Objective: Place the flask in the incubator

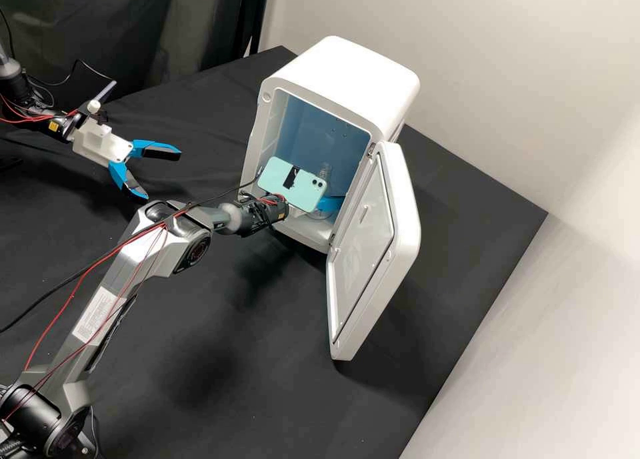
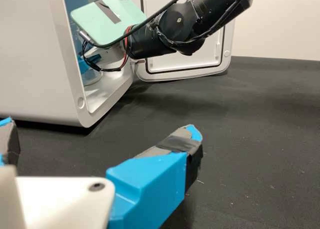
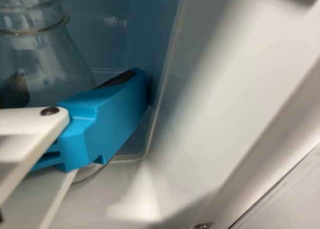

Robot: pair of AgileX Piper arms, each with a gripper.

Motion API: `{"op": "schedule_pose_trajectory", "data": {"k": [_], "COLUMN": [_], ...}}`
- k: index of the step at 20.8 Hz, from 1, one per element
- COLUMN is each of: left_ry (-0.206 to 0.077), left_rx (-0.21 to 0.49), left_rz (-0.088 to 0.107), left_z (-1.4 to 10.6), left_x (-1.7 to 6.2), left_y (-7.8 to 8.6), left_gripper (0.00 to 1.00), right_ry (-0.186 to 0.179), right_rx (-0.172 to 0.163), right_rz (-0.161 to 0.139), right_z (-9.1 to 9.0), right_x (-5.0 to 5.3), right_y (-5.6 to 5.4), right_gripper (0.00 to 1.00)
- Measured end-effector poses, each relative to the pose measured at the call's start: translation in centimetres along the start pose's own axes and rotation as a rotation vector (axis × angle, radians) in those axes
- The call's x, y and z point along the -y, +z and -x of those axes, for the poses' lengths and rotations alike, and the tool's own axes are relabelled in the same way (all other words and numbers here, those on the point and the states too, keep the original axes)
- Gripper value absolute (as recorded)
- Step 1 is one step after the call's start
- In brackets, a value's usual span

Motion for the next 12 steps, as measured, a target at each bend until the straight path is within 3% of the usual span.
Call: {"op": "schedule_pose_trajectory", "data": {"k": [4,5,8,12], "left_ry": [0.000,0.000,0.000,0.000], "left_rx": [0.000,0.000,0.000,0.000], "left_rz": [0.000,0.000,0.000,0.000], "left_z": [0.00,0.00,0.00,0.00], "left_x": [0.00,0.00,0.00,0.00], "left_y": [0.00,0.00,0.00,0.00], "left_gripper": [1.00,1.00,1.00,1.00], "right_ry": [0.000,0.000,0.000,-0.006], "right_rx": [0.000,0.000,0.000,0.000], "right_rz": [0.000,0.000,0.000,0.023], "right_z": [0.00,0.00,0.00,0.00], "right_x": [0.00,0.00,0.00,0.05], "right_y": [0.00,0.00,0.00,0.00], "right_gripper": [0.00,1.00,1.00,1.00]}}
